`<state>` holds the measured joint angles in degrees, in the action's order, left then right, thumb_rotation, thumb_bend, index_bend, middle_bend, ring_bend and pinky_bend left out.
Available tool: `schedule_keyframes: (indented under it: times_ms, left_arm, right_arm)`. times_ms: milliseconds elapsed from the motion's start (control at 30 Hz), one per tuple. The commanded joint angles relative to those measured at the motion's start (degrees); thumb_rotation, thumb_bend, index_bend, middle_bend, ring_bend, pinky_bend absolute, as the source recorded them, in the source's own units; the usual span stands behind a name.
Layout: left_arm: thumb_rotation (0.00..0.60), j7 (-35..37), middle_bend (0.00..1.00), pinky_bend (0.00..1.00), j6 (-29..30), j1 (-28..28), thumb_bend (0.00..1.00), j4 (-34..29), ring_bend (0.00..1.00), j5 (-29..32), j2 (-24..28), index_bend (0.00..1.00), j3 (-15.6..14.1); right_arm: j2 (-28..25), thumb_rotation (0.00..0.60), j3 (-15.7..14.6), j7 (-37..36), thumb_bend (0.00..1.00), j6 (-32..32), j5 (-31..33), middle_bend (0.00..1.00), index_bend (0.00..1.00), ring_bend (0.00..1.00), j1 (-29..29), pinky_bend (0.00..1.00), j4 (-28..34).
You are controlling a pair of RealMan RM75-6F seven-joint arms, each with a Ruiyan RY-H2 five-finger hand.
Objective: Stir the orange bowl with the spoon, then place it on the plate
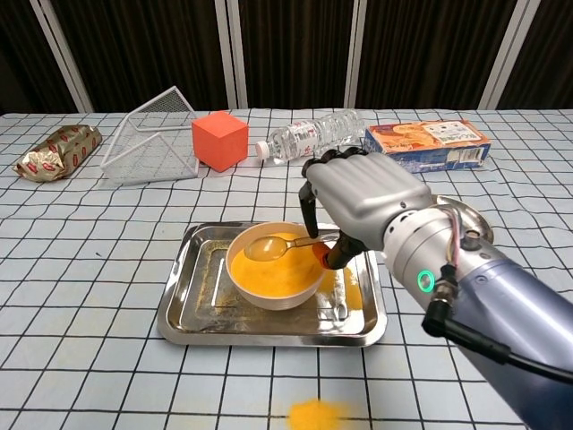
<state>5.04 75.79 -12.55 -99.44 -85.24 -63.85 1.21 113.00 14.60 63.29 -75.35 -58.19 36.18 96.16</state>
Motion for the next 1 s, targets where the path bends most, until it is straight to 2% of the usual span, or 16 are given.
schedule_keyframes:
  times_ms: [33,500,1000]
  left_arm:
    - [0.6,0.3,0.0,0.02,-0.1,0.0,0.0,0.0,0.0,0.0,0.1,0.0,0.0]
    - [0.6,0.6,0.0,0.02,0.0,-0.1,0.0,-0.1,0.0,-0.5,0.3,0.0,-0.1]
    - [0.6,0.3,0.0,0.02,0.5,0.1,0.0,-0.3,0.0,-0.7,0.2,0.0,-0.2]
  right_arm:
    - [0.6,0.6,0.3,-0.1,0.49,-0.4,0.6,0.14,0.58,0.0,0.5,0.0,-0.5]
    - [1.3,0.6,-0.6,0.2,0.65,-1.8,1.9,0.14,0.58,0.0,1.7,0.0,-0.5]
    - [0.8,0.6,-1.8,-0.8,0.65,-4.0,2.1,0.14,0.46,0.0,1.2,0.0,1.5]
